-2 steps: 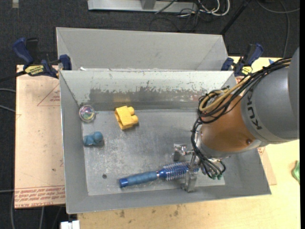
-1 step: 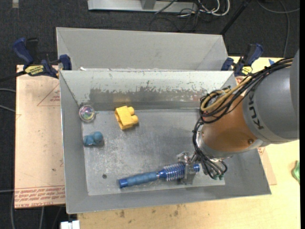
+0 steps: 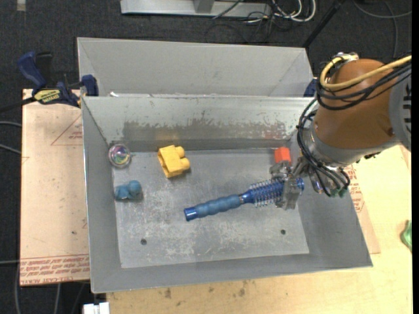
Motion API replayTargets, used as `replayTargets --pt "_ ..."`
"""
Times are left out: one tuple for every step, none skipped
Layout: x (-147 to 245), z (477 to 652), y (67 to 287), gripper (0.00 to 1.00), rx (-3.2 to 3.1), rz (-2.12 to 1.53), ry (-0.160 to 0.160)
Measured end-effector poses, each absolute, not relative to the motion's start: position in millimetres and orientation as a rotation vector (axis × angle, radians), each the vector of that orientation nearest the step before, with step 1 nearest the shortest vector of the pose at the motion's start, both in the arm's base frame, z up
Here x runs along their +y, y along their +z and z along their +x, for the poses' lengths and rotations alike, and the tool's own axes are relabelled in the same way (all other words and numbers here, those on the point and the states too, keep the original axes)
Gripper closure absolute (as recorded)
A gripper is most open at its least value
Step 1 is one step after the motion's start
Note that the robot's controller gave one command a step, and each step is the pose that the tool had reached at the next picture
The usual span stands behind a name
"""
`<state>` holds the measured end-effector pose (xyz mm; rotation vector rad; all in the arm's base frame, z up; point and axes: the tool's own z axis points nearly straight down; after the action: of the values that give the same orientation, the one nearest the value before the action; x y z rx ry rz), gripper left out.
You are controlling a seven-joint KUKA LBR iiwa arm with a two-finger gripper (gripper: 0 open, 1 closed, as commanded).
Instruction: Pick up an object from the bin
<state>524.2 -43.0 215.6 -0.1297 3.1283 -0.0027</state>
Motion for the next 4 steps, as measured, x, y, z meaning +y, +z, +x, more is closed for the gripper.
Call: replayTargets --pt "-22 544.0 103 1.00 3.143 0.171 0.002" --pt "10 544.7 100 1.00 3.105 0.492 0.002" --pt "11 541.9 209 1.00 3.096 0.490 0.003" --pt "5 544.9 67 1.00 3.089 0.568 0.000"
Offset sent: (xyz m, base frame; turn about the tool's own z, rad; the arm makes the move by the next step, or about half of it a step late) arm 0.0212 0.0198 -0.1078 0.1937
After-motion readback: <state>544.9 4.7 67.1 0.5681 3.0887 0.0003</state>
